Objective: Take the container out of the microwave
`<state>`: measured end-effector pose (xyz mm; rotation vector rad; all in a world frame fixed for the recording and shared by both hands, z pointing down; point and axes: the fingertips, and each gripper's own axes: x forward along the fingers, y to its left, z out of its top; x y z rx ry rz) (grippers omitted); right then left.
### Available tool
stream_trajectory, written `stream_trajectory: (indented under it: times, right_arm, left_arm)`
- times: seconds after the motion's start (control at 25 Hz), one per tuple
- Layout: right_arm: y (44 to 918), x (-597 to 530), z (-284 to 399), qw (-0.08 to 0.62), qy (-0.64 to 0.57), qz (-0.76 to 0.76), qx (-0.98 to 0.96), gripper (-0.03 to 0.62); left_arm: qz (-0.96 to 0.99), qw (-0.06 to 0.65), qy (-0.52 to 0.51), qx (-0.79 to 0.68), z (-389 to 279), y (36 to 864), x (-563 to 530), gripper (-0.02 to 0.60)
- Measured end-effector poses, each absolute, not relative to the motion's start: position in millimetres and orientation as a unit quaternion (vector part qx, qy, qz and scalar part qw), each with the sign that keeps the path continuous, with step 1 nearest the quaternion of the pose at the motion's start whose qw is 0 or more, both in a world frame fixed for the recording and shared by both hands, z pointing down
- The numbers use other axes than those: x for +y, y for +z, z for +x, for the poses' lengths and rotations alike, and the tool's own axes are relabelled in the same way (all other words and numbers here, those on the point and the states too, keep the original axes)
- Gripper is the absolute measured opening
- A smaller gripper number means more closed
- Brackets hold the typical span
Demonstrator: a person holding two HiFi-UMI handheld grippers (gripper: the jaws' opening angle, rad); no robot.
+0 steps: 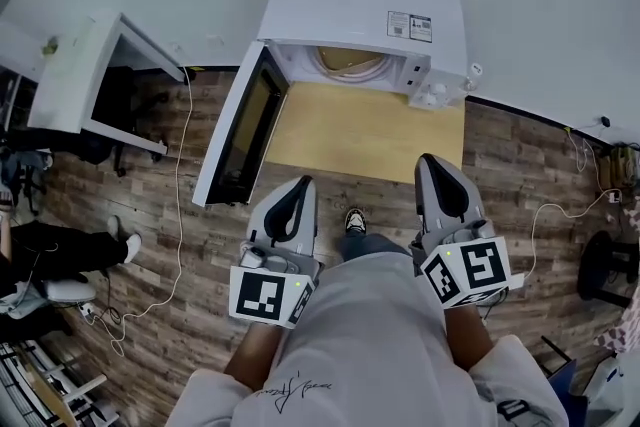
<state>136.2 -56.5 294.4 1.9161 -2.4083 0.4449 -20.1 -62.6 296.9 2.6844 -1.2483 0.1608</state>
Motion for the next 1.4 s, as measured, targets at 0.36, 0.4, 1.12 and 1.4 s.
stream_trajectory:
  times: [0.36,0.4,1.12,1.4]
  right_arm:
    - [305.0,-93.1,157.6,0.039,0.118,0.599,-0.791,0.011]
    - [308.2,-95.4,156.5,0.050,0.110,0.595,-0.794,0.012]
    - [341.2,-142.9,141.6,0.141,0.059,0.554,-0.819,0.012]
    - [359.6,-178.6,123.1,0.186,0.027,0.526,-0.829,0.034]
  left_arm:
    - [0.888,0.085,0.037,-0.451,-4.9,298.9,-97.2,-0.002]
    - [0.886,0.086,0.037,-0.455,-5.5,299.8,-98.7,-0.002]
    - [0.869,0.094,0.063,-0.482,-16.9,316.5,-103.4,-0.003]
    - [0.869,0.094,0.075,-0.479,-21.0,322.1,-108.9,-0.003]
